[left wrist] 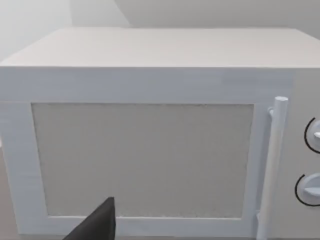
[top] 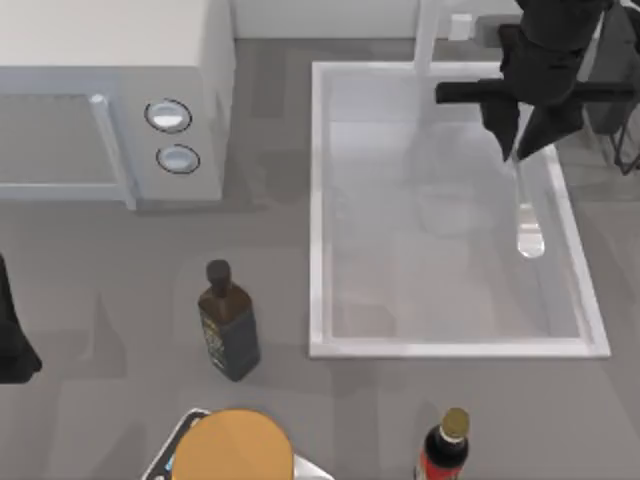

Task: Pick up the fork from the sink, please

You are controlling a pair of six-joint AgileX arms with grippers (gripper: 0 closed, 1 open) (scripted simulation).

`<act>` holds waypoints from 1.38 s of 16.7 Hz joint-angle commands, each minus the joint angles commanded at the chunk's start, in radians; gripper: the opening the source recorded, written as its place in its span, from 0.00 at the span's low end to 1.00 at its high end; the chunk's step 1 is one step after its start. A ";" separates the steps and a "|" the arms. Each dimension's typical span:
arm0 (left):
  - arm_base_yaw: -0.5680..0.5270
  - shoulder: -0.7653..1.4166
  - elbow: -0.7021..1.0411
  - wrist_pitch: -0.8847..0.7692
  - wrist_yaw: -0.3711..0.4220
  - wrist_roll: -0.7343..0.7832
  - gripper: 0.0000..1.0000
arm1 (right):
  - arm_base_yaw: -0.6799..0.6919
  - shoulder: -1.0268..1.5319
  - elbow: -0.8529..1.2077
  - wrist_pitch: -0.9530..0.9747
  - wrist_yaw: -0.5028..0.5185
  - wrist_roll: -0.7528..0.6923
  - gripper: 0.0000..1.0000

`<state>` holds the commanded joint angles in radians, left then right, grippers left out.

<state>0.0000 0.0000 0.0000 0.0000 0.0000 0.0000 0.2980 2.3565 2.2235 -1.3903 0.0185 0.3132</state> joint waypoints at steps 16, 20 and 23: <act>0.000 0.000 0.000 0.000 0.000 0.000 1.00 | -0.343 -0.636 -0.714 0.028 -0.017 -0.349 0.00; 0.000 0.000 0.000 0.000 0.000 0.000 1.00 | -0.343 -0.626 -0.784 0.102 -0.017 -0.348 0.00; 0.000 0.000 0.000 0.000 0.000 0.000 1.00 | -0.343 -0.603 -0.899 0.256 -0.018 -0.347 0.00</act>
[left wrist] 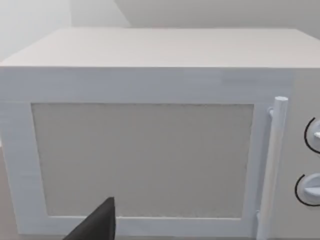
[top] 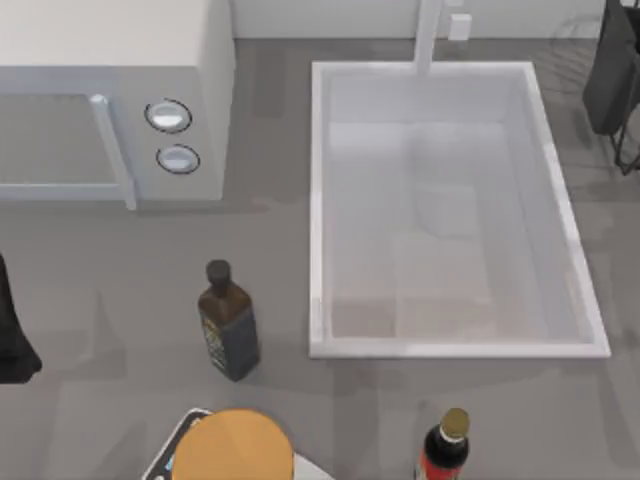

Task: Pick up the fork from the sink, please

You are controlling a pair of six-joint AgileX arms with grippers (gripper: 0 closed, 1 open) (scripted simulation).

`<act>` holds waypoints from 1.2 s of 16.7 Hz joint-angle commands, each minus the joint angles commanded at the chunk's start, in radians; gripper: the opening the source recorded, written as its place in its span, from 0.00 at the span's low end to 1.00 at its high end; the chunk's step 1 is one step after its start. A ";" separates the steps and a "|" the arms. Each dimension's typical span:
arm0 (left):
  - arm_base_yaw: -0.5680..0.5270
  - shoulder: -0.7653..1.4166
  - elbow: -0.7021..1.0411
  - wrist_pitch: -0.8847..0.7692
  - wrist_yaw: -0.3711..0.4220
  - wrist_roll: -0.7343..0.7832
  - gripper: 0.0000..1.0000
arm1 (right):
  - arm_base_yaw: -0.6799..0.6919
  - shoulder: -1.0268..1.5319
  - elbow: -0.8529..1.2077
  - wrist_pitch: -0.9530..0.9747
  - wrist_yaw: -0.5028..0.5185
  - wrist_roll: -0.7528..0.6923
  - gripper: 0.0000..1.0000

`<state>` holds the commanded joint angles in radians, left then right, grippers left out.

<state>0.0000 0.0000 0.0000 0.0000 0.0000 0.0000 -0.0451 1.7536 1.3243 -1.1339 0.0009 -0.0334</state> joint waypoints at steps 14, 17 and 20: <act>0.000 0.000 0.000 0.000 0.000 0.000 1.00 | 0.000 0.039 -0.172 0.203 0.000 0.002 0.38; 0.000 0.000 0.000 0.000 0.000 0.000 1.00 | 0.000 0.039 -0.172 0.203 0.000 0.002 0.60; 0.000 0.000 0.000 0.000 0.000 0.000 1.00 | 0.000 0.039 -0.172 0.203 0.000 0.002 0.83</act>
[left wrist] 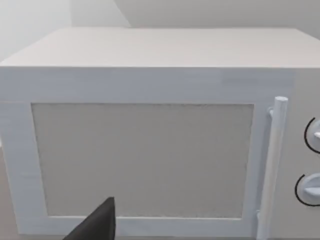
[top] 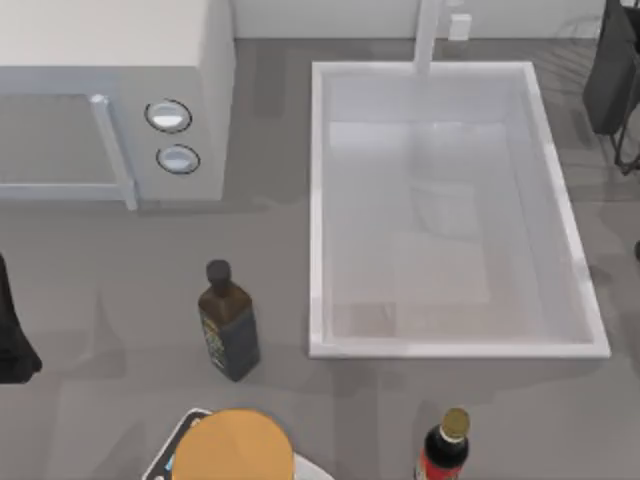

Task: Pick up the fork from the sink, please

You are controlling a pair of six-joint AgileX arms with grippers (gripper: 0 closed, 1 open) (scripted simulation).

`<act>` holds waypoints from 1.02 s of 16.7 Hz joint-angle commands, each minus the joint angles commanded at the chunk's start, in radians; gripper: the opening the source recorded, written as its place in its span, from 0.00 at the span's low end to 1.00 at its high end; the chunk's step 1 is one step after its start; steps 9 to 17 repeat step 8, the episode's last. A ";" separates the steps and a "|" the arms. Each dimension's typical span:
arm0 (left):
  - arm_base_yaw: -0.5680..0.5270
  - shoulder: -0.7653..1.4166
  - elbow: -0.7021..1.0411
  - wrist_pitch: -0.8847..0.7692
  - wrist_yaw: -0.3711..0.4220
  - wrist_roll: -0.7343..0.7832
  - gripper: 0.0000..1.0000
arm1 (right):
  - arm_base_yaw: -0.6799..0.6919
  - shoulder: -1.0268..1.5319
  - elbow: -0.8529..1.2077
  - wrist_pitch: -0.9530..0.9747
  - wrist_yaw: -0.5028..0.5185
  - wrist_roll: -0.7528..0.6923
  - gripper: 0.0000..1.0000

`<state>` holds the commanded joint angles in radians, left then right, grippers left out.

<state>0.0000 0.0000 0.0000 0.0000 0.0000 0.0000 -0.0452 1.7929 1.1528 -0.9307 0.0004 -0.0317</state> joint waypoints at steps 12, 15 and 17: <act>0.000 0.000 0.000 0.000 0.000 0.000 1.00 | 0.000 0.000 0.000 0.000 0.000 0.000 1.00; 0.000 0.000 0.000 0.000 0.000 0.000 1.00 | 0.000 0.000 0.000 0.000 0.000 0.000 1.00; 0.000 0.000 0.000 0.000 0.000 0.000 1.00 | 0.000 0.000 0.000 0.000 0.000 0.000 1.00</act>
